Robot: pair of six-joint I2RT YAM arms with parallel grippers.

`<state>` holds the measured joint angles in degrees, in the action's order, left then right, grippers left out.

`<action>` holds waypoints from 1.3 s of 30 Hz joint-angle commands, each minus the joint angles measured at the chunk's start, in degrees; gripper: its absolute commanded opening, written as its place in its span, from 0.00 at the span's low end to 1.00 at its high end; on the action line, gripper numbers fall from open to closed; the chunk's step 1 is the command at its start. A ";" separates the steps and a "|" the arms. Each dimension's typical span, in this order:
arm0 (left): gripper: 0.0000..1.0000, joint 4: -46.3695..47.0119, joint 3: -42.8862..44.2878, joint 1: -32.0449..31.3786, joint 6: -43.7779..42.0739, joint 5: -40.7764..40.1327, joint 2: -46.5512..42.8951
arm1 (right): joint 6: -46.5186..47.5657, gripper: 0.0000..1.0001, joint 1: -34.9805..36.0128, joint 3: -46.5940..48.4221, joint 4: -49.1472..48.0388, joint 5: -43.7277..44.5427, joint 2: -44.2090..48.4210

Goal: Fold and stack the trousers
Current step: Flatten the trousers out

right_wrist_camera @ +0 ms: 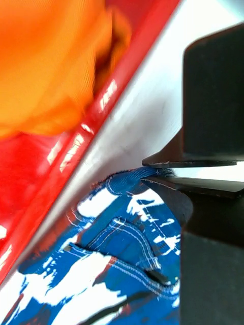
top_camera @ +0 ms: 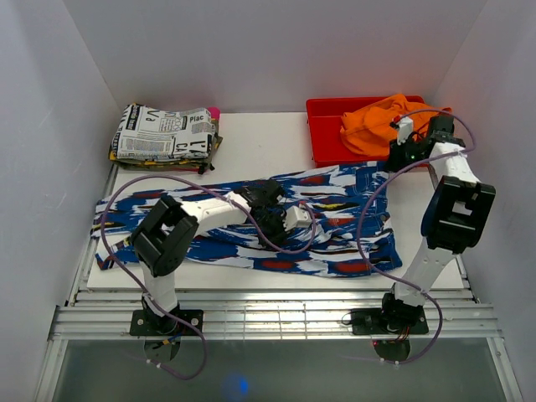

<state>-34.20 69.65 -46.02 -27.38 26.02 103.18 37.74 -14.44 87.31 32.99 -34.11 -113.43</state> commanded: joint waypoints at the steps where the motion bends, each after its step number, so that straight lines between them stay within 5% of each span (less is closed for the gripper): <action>1: 0.24 -0.17 -4.06 0.14 -0.83 -0.71 3.69 | 6.20 0.08 0.02 1.81 -2.66 2.28 10.41; 9: 0.13 -2.89 -9.62 0.05 -4.35 0.08 5.72 | 12.55 0.11 2.92 3.12 -6.37 10.20 8.67; 12: 0.16 -3.60 -8.39 0.14 -3.39 2.01 5.28 | 7.03 0.54 4.50 10.49 0.30 10.29 4.10; 13: 0.18 -3.86 -7.52 0.05 -2.52 2.45 5.46 | 5.96 0.86 4.68 13.04 2.93 10.29 2.87; 14: 0.22 -4.47 -5.16 0.05 -1.38 2.80 5.72 | 4.90 0.93 4.59 18.28 8.17 10.20 1.03; 18: 0.33 -5.53 0.91 0.05 3.99 4.83 6.25 | 1.82 0.94 0.65 26.50 25.20 5.57 0.05; 21: 0.38 -5.71 4.52 0.05 7.33 5.18 5.37 | 7.50 0.86 -4.27 22.49 41.63 -0.24 2.59; 28: 0.44 -7.11 11.02 1.81 11.11 6.76 2.38 | 18.42 0.76 -6.92 -15.53 42.07 3.96 17.70; 39: 0.48 -6.59 16.48 7.17 11.29 7.99 3.00 | 8.25 0.79 -7.36 -29.30 22.23 11.59 19.47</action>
<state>-41.43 84.51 -39.55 -16.51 32.27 108.86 50.17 -21.23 59.18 64.10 -26.28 -95.44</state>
